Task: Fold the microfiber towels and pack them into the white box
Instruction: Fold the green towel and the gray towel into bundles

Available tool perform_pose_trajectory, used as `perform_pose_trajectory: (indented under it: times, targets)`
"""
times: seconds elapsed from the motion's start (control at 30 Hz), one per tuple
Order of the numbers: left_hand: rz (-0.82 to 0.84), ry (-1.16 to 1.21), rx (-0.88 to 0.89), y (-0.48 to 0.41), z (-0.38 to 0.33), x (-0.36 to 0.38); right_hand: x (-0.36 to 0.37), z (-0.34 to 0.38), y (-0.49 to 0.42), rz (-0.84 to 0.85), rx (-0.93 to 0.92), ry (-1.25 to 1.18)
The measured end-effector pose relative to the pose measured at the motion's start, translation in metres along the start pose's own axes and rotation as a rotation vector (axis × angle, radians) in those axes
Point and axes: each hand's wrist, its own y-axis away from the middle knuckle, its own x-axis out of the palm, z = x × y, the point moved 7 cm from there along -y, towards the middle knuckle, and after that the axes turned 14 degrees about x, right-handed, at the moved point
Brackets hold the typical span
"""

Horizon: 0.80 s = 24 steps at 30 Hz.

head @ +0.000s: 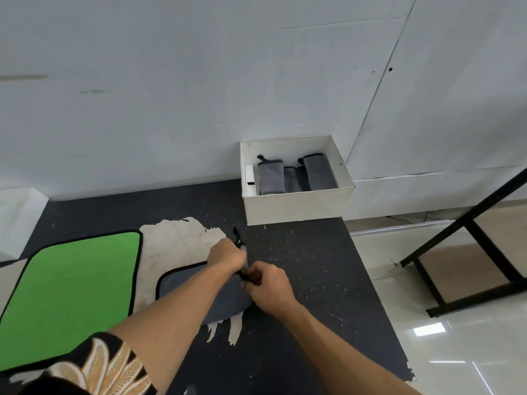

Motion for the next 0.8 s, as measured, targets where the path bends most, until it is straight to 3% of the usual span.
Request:
perform_pose_trajectory:
  times: [0.23, 0.5, 0.8]
  targets:
    - [-0.074, 0.231, 0.052, -0.002, 0.065, -0.043, 0.035, 0.031, 0.012, 0.029, -0.131, 0.079]
    - [-0.118, 0.274, 0.082, 0.007, 0.133, -0.076, 0.108, 0.069, 0.035, 0.120, -0.300, 0.230]
    - [-0.068, 0.315, 0.023, 0.009, 0.190, -0.073, 0.169, 0.084, 0.031, 0.094, -0.291, 0.458]
